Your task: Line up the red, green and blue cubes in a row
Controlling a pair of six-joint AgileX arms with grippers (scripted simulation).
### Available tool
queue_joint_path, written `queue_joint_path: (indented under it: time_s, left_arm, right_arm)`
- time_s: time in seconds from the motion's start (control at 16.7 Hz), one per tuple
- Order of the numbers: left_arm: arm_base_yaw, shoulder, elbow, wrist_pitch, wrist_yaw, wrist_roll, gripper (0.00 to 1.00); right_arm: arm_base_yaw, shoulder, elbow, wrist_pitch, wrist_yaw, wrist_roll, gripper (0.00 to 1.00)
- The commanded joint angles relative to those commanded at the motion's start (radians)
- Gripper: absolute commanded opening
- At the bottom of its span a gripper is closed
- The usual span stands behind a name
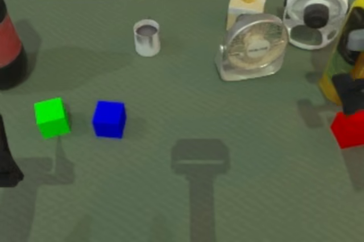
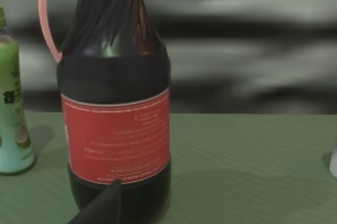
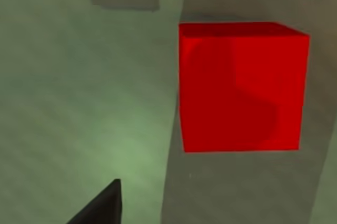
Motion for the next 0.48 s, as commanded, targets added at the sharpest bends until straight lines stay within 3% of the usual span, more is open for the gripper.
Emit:
queue_joint_path:
  time_s: [0.48]
  left_arm:
    - [0.0,0.0,0.0,0.0,0.0,0.0,1.0]
  right_arm:
    - [0.008,0.147,0.129,-0.074,-0.005,-0.008,1.0]
